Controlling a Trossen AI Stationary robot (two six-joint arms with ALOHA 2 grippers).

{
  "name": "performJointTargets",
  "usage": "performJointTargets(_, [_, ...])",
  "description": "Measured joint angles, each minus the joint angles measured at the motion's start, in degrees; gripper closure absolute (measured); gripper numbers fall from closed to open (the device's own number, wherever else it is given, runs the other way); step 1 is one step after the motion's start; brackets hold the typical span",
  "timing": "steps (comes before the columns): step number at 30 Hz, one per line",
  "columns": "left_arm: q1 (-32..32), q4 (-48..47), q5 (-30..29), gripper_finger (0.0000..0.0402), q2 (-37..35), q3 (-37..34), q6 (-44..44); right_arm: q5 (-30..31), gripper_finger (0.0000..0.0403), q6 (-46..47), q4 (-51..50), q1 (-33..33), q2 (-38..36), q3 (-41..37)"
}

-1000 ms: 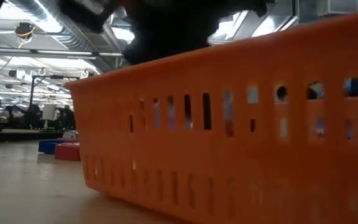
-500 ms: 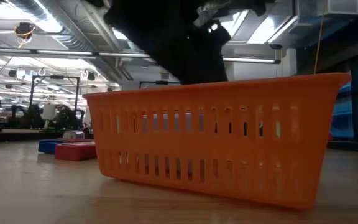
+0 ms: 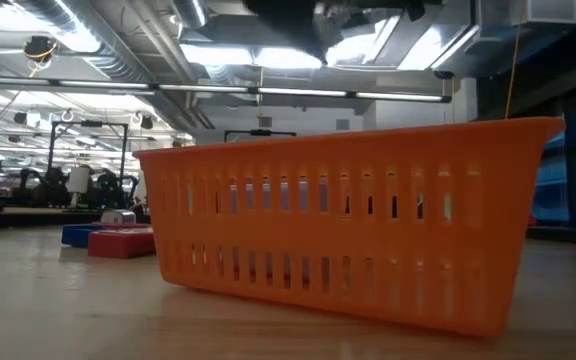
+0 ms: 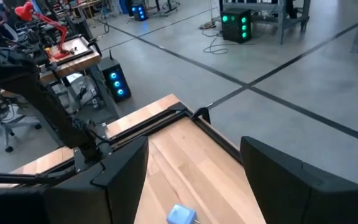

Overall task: Pick & Place Office items
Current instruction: Put the top green charger adapter into the orange bin

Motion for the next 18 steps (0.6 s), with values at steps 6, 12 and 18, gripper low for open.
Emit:
performJointTargets(6, [10.8, -9.6, 0.0, 0.0130, 0.3, -1.9, -0.2, 0.0, 0.0142, 0.0, 0.0, 0.0, 0.0, 0.0])
performJointTargets(12, [13.0, -17.7, 2.7, 0.0137, 0.8, -7.6, 24.8, -0.8, 0.0142, -0.8, 0.0, -0.1, 0.0, 0.0])
performJointTargets(18, [9.1, -10.7, 4.6, 0.0158, 0.5, -14.8, 36.2, -1.6, 0.0142, -1.3, 0.4, -1.3, 0.0, 0.0])
